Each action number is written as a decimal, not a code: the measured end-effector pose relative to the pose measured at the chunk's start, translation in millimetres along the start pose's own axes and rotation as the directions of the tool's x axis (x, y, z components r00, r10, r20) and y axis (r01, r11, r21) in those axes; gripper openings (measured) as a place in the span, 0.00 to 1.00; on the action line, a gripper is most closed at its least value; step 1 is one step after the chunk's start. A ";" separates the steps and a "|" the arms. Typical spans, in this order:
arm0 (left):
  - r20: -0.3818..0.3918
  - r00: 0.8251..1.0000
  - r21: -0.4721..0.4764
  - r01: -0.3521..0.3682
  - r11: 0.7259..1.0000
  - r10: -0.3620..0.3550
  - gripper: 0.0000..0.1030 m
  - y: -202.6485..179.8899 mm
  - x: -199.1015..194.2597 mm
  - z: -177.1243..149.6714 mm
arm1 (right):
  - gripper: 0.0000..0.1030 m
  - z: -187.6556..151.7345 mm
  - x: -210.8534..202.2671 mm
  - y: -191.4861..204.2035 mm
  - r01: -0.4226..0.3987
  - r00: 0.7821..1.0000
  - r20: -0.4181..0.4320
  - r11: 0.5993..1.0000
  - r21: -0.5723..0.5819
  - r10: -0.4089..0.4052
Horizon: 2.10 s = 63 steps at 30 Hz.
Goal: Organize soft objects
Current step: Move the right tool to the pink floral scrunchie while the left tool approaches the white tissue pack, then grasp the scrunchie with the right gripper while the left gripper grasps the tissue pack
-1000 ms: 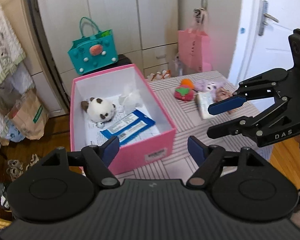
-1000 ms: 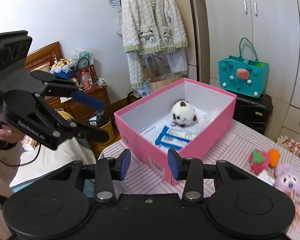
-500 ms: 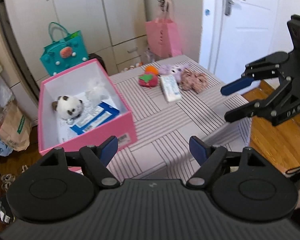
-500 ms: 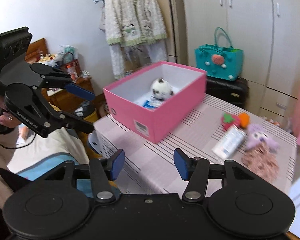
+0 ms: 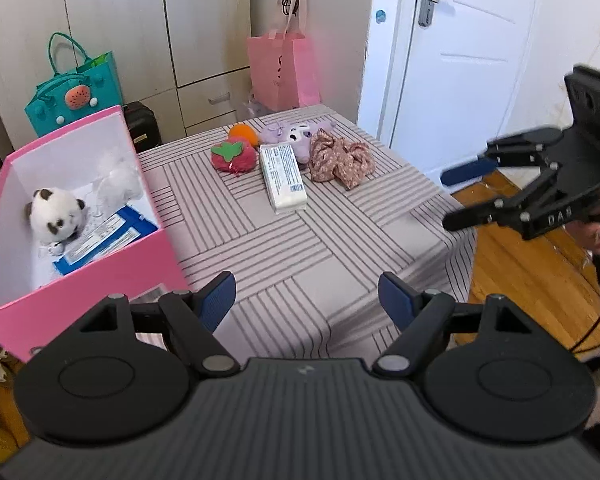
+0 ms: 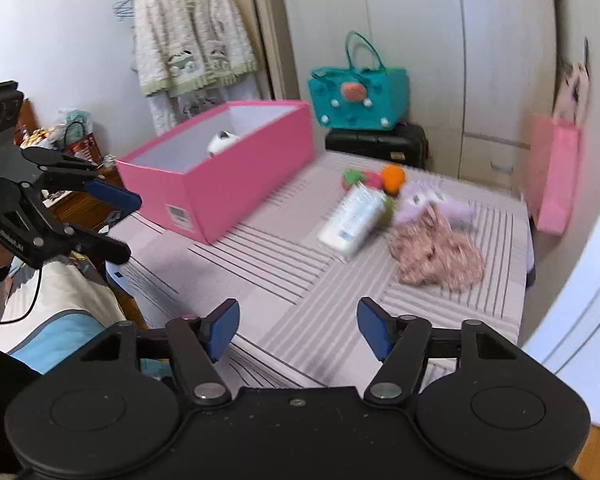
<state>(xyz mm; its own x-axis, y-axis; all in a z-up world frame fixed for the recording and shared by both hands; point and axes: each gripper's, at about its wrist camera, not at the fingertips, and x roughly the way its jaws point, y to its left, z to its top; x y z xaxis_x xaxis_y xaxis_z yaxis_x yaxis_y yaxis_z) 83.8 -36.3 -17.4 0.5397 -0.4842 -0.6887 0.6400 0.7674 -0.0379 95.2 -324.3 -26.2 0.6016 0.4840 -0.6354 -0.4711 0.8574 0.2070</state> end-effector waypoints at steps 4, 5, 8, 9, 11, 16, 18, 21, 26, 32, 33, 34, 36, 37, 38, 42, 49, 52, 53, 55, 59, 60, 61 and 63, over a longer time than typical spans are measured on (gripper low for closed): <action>-0.029 0.999 0.002 -0.013 1.000 0.013 0.79 3.9 27.0 2.5 | 0.71 -8.2 18.0 -29.7 -0.019 0.999 -0.035 0.997 0.079 0.021; -0.030 0.999 -0.003 -0.021 1.000 0.021 0.79 5.7 32.2 2.9 | 0.71 -10.6 21.9 -34.6 -0.018 0.999 -0.036 0.996 0.089 0.021; -0.013 0.999 -0.034 -0.037 0.999 0.036 0.82 12.7 49.2 3.5 | 0.82 -15.8 35.5 -45.4 0.024 1.000 -0.009 0.996 0.087 -0.023; 0.002 0.999 -0.049 -0.033 0.998 0.033 0.82 14.8 54.8 3.8 | 0.84 -16.6 40.1 -47.6 0.040 0.999 0.005 0.996 0.078 -0.041; 0.033 0.999 -0.064 -0.019 0.998 0.021 0.82 16.3 62.5 4.4 | 0.84 -16.8 48.5 -55.6 0.060 0.998 0.014 0.996 0.060 -0.061; 0.133 0.991 -0.057 -0.018 0.998 0.026 0.82 12.1 82.5 9.8 | 0.85 -11.7 66.7 -72.8 0.132 0.988 0.078 0.991 0.021 -0.133; 0.189 0.981 -0.068 -0.032 0.997 0.044 0.83 9.5 90.9 12.6 | 0.85 -12.2 70.1 -77.8 0.158 0.977 0.147 0.987 0.006 -0.158; 0.256 0.963 -0.050 -0.079 0.996 0.089 0.84 1.4 104.3 16.5 | 0.88 -13.3 73.3 -85.5 0.194 0.947 0.257 0.981 0.011 -0.191; 0.302 0.942 -0.079 -0.130 0.988 0.148 0.85 -5.3 137.3 27.5 | 0.89 -2.7 88.0 -103.4 0.170 0.947 0.263 0.982 0.078 -0.185; 0.248 0.950 -0.105 -0.167 0.980 0.188 0.85 -3.5 173.9 41.5 | 0.89 9.0 105.2 -118.3 0.142 0.966 0.203 0.984 0.103 -0.161; 0.240 0.951 -0.111 -0.172 0.979 0.195 0.85 -2.6 177.0 41.4 | 0.89 7.9 107.4 -117.5 0.138 0.968 0.197 0.984 0.109 -0.157; 0.230 0.952 -0.122 -0.178 0.976 0.202 0.85 -1.5 181.1 42.6 | 0.89 8.5 110.0 -119.1 0.138 0.969 0.191 0.984 0.114 -0.158; 0.220 0.953 -0.132 -0.184 0.974 0.210 0.85 0.1 186.1 45.4 | 0.91 9.6 115.5 -120.4 0.155 0.970 0.172 0.981 0.116 -0.173; 0.213 0.954 -0.136 -0.186 0.973 0.212 0.84 0.9 189.2 47.7 | 0.92 10.9 119.1 -121.2 0.164 0.972 0.154 0.980 0.114 -0.180; 0.205 0.952 -0.140 -0.201 0.969 0.227 0.84 1.1 191.9 49.2 | 0.93 12.9 123.0 -122.7 0.176 0.974 0.127 0.978 0.115 -0.190; 0.206 0.937 -0.118 -0.261 0.958 0.281 0.83 -1.7 200.8 54.9 | 0.93 18.3 133.0 -130.9 0.177 0.981 0.057 0.973 0.148 -0.187; 0.106 0.978 -0.193 -0.159 0.968 0.182 0.61 7.2 213.9 49.6 | 0.93 11.8 137.8 -120.6 0.196 0.979 0.037 0.977 0.082 -0.199; 0.111 0.969 -0.173 -0.202 0.964 0.222 0.49 1.8 215.0 45.8 | 0.93 10.4 136.9 -113.5 0.191 0.980 0.034 0.979 0.069 -0.194; 0.114 0.967 -0.175 -0.207 0.962 0.229 0.46 2.0 214.3 45.1 | 0.93 10.5 136.4 -112.6 0.190 0.981 0.035 0.979 0.072 -0.193; 0.122 0.970 -0.195 -0.187 0.963 0.213 0.39 4.7 211.9 43.5 | 0.82 10.5 135.6 -110.5 0.196 0.979 0.038 0.978 0.072 -0.199; 0.162 0.976 -0.254 -0.103 0.962 0.147 0.39 9.6 198.7 36.5 | 0.58 7.4 129.0 -102.5 0.172 0.981 0.075 0.983 0.060 -0.176; 0.169 0.975 -0.262 -0.096 0.960 0.144 0.39 8.9 194.7 34.0 | 0.49 5.7 126.9 -101.6 0.169 0.981 0.081 0.983 0.069 -0.174; 0.176 0.974 -0.268 -0.095 0.959 0.145 0.39 7.9 190.2 30.8 | 0.42 3.8 125.6 -100.9 0.168 0.981 0.086 0.983 0.079 -0.175; 0.181 0.972 -0.277 -0.096 0.956 0.150 0.39 6.6 184.0 26.1 | 0.32 0.5 122.7 -98.9 0.179 0.977 0.098 0.979 0.098 -0.188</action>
<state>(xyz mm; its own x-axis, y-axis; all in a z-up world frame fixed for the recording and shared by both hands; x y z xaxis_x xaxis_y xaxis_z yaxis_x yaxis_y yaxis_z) 201.6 -131.3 -125.5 0.7196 -0.4317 -0.5438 0.4085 0.8966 -0.1712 215.9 -349.6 -124.2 0.7397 0.3285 -0.5872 -0.2904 0.9431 0.1618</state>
